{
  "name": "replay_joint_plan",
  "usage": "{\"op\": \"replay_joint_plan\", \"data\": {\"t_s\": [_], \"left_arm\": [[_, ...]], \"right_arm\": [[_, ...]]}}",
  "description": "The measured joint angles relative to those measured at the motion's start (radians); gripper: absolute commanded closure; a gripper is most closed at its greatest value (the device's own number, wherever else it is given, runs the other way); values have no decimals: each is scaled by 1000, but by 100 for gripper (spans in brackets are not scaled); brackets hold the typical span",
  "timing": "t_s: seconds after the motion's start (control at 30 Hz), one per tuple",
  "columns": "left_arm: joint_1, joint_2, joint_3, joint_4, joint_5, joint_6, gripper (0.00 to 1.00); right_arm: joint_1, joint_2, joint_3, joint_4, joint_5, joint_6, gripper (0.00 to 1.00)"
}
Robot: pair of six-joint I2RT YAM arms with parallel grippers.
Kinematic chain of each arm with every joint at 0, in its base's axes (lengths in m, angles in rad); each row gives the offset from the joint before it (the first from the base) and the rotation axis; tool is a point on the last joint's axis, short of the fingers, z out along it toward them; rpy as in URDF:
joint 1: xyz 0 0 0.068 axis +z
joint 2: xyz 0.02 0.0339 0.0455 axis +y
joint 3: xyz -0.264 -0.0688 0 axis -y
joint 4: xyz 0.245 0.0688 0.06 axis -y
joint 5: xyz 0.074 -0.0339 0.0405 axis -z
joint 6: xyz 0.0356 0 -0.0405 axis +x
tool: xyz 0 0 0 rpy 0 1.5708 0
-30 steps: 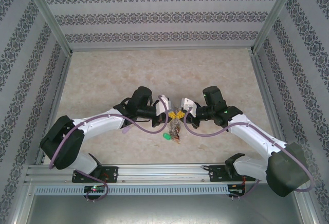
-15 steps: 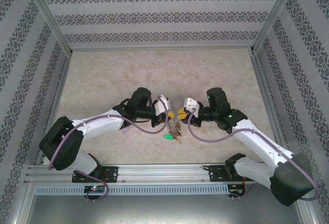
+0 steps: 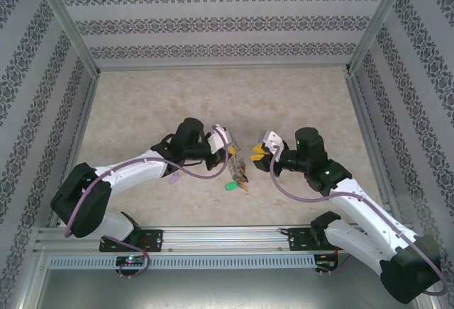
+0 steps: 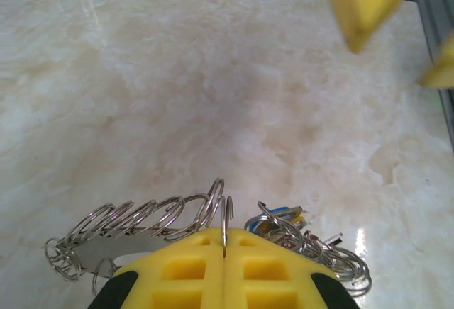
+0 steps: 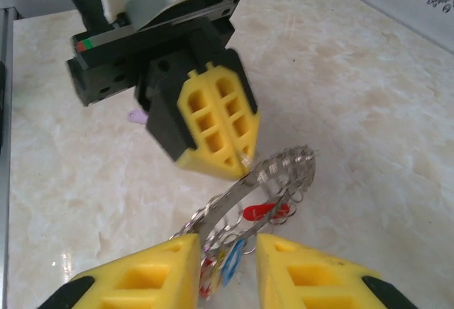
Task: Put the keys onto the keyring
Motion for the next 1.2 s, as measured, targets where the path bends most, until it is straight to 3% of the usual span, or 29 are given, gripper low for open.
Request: {"op": "replay_joint_plan", "data": {"t_s": [0.53,0.87,1.2], "left_arm": [[146,-13,22,33,-4,-105,100],[239,-16,45,29,4,-146,100],[307,-9,131,20,13,-172,100]], "right_arm": [[324,93,-10,45,211,86,75],[487,344,29,136,288,101,78],[582,593,132,282,302,100,83]]}}
